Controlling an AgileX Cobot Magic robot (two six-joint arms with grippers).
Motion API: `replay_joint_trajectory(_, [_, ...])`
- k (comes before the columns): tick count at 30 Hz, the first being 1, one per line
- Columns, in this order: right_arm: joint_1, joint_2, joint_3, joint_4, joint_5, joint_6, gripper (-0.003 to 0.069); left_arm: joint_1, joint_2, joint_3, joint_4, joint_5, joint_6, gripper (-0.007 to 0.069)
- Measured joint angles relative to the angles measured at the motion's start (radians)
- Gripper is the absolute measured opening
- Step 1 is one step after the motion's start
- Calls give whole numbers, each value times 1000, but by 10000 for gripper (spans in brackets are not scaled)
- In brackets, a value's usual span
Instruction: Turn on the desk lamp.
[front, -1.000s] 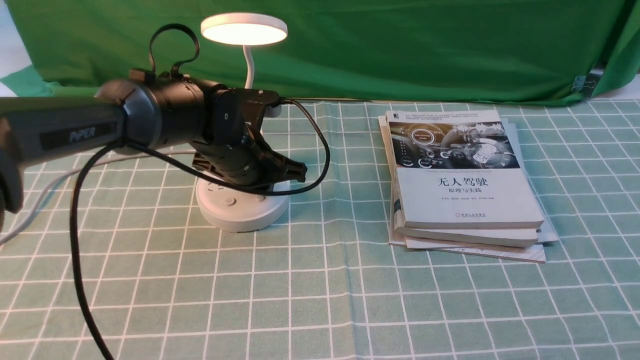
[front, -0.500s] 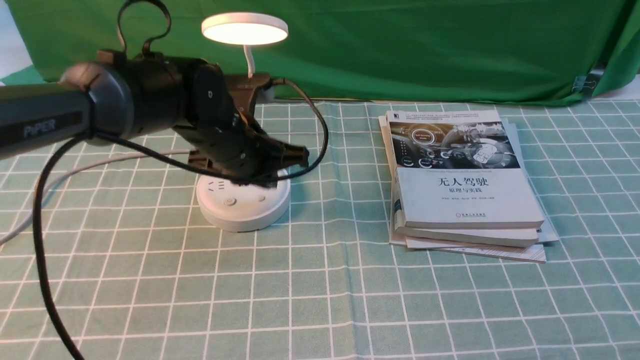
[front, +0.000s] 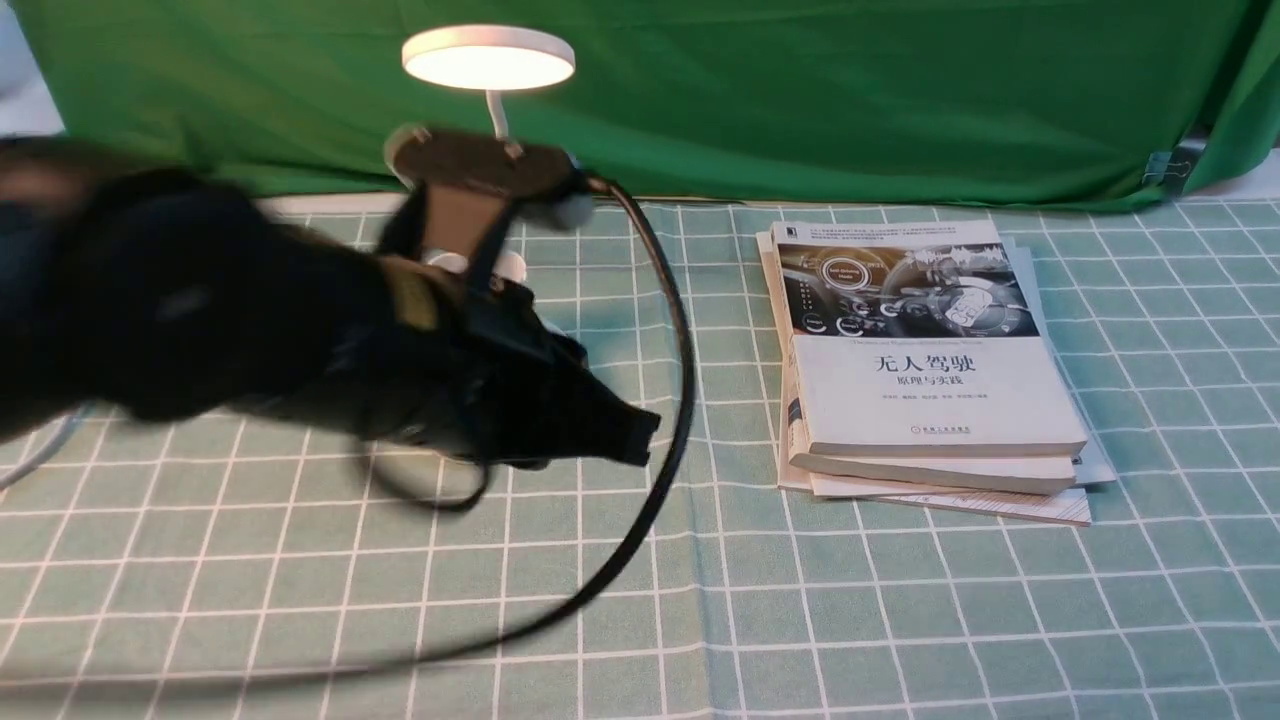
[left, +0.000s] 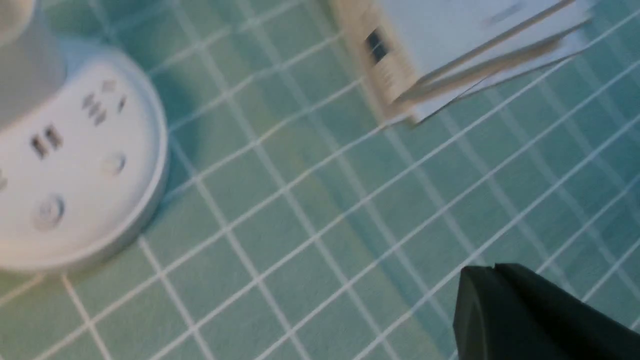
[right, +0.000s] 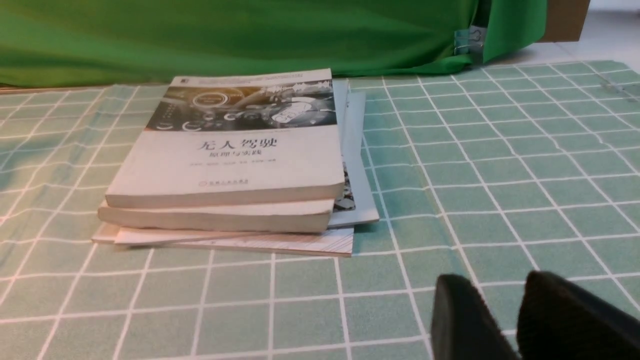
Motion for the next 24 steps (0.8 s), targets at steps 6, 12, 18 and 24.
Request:
replay_joint_trajectory(6, [0, 0, 0, 0, 0, 0, 240, -53, -265, 177, -1, -157, 31, 21])
replay_joint_trajectory(12, [0, 0, 0, 0, 0, 0, 240, -56, -479, 326, -1, -173, 29, 21])
replay_joint_trajectory(18, [0, 0, 0, 0, 1, 0, 240, -56, -571, 392, 10, -168, 28, 21])
replay_joint_trajectory(24, [0, -1, 0, 0, 0, 0, 240, -56, -684, 432, -289, -148, 29, 21])
